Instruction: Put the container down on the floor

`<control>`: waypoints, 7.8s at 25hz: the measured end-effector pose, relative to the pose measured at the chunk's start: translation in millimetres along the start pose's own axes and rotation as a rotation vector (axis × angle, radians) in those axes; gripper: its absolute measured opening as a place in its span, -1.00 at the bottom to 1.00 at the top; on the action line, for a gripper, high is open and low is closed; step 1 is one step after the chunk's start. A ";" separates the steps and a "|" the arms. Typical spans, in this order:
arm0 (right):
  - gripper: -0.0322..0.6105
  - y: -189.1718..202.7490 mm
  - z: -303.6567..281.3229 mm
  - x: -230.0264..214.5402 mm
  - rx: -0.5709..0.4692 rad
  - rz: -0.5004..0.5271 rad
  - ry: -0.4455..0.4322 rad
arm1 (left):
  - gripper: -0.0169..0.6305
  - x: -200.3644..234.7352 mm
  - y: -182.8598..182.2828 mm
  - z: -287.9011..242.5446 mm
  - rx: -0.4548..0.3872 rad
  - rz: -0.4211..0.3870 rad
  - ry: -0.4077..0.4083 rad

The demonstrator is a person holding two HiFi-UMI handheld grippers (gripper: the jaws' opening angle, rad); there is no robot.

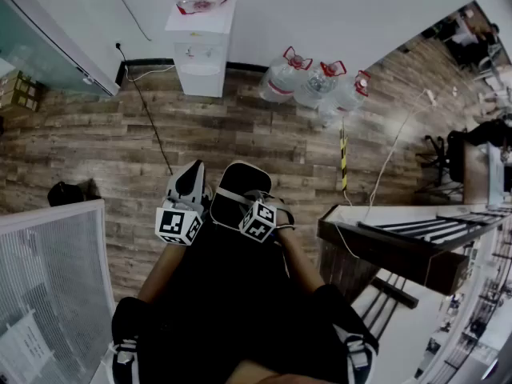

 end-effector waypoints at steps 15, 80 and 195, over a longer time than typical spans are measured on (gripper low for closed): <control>-0.57 -2.0 -2.9 -25.9 0.003 -0.041 0.006 | -0.85 13.6 -7.4 -14.5 0.008 0.027 0.025; -0.57 131.4 -49.7 -455.2 -0.056 0.097 -0.015 | -0.85 34.2 -36.6 -390.7 -0.031 0.028 -0.182; -0.57 128.4 -599.7 -719.1 -0.073 0.281 -0.019 | -0.85 275.9 147.9 -567.6 0.097 0.154 -0.136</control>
Point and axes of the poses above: the fingertips, and each gripper's own axes: z backward along the fingers, x to its left, y out of its underside, the point moved 2 cm from there along z, backward along the fingers, and after that the axes turned 15 degrees about z, right-handed, at the moved point
